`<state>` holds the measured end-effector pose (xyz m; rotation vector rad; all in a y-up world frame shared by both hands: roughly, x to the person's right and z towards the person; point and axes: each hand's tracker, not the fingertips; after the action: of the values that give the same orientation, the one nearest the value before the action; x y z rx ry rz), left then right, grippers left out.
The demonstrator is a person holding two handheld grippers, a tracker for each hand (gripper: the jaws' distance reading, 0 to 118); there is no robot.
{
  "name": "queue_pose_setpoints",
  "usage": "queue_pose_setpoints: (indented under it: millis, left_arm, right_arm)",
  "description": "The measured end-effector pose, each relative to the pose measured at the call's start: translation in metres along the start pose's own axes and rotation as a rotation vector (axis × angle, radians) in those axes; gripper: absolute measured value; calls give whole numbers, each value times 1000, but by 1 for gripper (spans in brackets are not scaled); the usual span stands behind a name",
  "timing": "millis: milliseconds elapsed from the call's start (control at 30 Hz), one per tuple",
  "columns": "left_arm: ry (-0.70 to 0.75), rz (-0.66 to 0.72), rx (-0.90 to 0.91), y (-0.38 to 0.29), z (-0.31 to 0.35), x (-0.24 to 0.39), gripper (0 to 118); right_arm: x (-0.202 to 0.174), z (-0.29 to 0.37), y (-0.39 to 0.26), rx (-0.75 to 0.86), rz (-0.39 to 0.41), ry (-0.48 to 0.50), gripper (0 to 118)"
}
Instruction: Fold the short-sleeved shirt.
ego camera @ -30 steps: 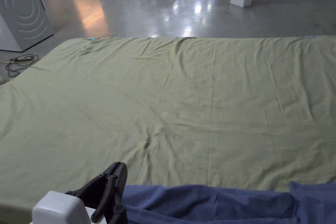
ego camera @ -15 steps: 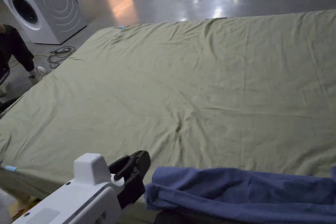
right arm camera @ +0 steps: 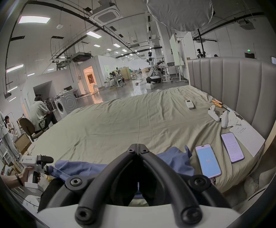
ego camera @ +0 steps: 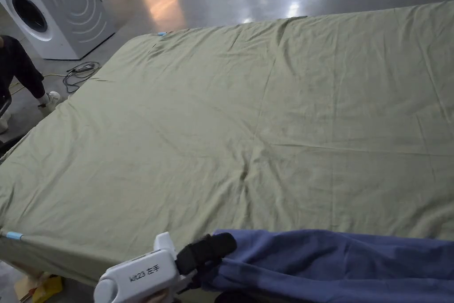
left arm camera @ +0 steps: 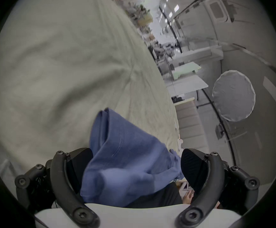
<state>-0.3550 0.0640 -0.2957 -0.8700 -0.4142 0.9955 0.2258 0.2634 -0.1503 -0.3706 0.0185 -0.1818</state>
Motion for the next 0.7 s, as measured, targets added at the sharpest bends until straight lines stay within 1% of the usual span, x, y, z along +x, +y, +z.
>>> queue_pose_setpoints:
  millis: [33,67,100,133,167,200,233,267,300,333,400,467,567,633,700]
  left_arm:
    - [0,-22,-9,-1,-4,1,108]
    - [-37,-48,39,1,-7,10,108]
    - [-44,-9,30,4,-12,11,108]
    - [-54,33,19,6,-16,11,104]
    - [-81,41,2,8,-18,12,93]
    - [-73,21,-7,10,-21,14,68]
    - [-43,10,-15,10,-24,18,18]
    - [59,-28,-2,12,-28,21,11]
    - [70,-57,-6,15,-30,24,11]
    - [43,-66,-8,18,-31,25,11]
    - [70,-72,49,26,-28,33,11]
    - [60,-66,97,38,-18,35,11]
    - [85,-103,175,53,6,44,11]
    - [143,-135,203,65,25,46,11]
    - [258,-183,253,77,44,51,11]
  right_arm:
    - [0,0,0,-4,8,-9,0]
    - [-1,0,1,-9,18,-16,0]
    - [-1,0,1,-14,25,-18,0]
    - [-1,0,1,-16,27,-16,0]
    - [-1,0,2,-19,27,-15,0]
    - [-1,1,2,-22,27,-14,0]
    - [-2,1,2,-25,29,-14,0]
    - [-2,1,1,-29,32,-17,0]
    - [-1,0,1,-34,37,-21,0]
    - [-2,0,1,-39,42,-25,0]
    - [-3,-1,0,-56,57,-32,0]
    - [-3,-1,-1,-59,63,-32,0]
    - [-2,-2,-2,-67,64,-28,0]
    - [-3,-4,-3,-72,68,-28,0]
    - [2,-7,-8,-77,63,-19,0]
